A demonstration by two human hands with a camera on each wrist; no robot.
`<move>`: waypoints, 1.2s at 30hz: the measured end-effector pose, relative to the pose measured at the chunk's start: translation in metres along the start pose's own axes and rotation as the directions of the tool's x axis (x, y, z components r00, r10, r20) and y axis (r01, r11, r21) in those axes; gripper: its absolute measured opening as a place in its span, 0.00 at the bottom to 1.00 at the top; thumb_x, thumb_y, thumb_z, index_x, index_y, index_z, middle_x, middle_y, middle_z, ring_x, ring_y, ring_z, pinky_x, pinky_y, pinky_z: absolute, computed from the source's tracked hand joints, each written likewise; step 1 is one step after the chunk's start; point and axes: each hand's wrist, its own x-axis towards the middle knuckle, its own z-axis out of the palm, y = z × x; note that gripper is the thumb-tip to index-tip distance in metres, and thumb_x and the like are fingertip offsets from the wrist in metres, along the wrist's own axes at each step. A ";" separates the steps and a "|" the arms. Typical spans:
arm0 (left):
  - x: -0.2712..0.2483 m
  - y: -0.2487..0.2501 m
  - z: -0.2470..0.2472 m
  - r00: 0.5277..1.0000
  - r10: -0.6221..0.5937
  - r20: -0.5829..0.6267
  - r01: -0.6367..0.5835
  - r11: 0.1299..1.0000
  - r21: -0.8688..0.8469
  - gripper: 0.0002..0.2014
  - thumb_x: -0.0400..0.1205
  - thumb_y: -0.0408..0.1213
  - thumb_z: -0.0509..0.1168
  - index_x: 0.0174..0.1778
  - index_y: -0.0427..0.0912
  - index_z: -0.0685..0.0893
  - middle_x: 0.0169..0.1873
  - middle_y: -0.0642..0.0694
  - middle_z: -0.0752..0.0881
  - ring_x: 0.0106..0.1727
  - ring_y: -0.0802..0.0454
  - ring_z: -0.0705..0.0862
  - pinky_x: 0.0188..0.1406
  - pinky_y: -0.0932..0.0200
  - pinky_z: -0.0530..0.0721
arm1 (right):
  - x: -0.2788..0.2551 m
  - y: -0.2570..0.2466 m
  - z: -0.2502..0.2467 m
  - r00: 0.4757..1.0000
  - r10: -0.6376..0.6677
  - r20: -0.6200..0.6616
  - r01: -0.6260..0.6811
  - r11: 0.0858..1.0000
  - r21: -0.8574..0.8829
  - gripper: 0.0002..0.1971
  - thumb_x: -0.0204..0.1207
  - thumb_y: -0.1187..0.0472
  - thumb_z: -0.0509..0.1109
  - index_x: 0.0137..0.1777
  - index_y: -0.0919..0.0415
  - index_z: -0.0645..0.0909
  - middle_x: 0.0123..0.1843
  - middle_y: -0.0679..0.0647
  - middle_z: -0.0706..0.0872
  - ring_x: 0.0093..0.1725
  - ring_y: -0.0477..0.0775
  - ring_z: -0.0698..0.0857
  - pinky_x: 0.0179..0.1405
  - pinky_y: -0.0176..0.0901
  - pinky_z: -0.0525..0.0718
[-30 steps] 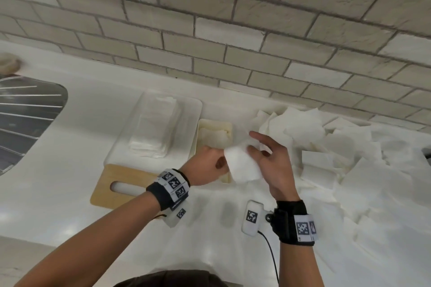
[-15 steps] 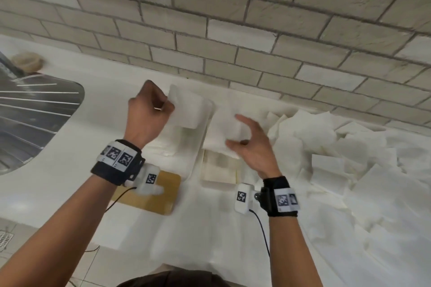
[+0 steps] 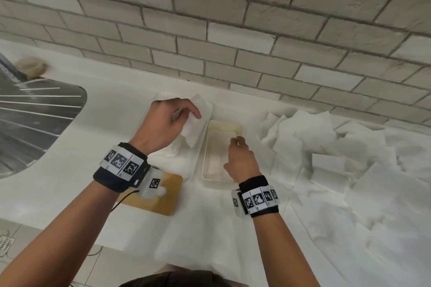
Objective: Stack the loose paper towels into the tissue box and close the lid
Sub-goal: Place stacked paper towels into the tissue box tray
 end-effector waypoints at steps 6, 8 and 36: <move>0.012 0.037 -0.003 0.964 0.120 0.236 -0.104 0.991 -0.080 0.15 0.83 0.27 0.66 0.49 0.52 0.93 0.47 0.58 0.93 0.52 0.58 0.89 0.50 0.68 0.80 | -0.048 0.006 -0.079 0.915 -0.224 -0.335 0.395 0.665 0.634 0.57 0.76 0.63 0.85 0.95 0.44 0.49 0.93 0.45 0.63 0.90 0.40 0.64 0.82 0.25 0.64; 0.020 0.046 -0.001 0.941 0.156 0.302 -0.130 0.986 -0.105 0.14 0.83 0.30 0.67 0.49 0.53 0.93 0.49 0.57 0.93 0.54 0.54 0.90 0.54 0.63 0.83 | -0.063 0.001 -0.086 0.895 -0.284 -0.344 0.441 0.457 0.772 0.58 0.77 0.68 0.85 0.94 0.41 0.48 0.88 0.53 0.74 0.88 0.46 0.73 0.81 0.31 0.73; 0.012 -0.050 0.170 0.601 -0.272 0.752 -0.355 0.752 0.556 0.52 0.72 0.60 0.81 0.90 0.58 0.62 0.84 0.47 0.68 0.84 0.39 0.72 0.85 0.20 0.59 | -0.057 0.057 -0.003 0.908 0.233 -0.349 -0.058 0.893 0.447 0.09 0.84 0.58 0.72 0.62 0.50 0.83 0.51 0.52 0.94 0.51 0.54 0.93 0.52 0.48 0.89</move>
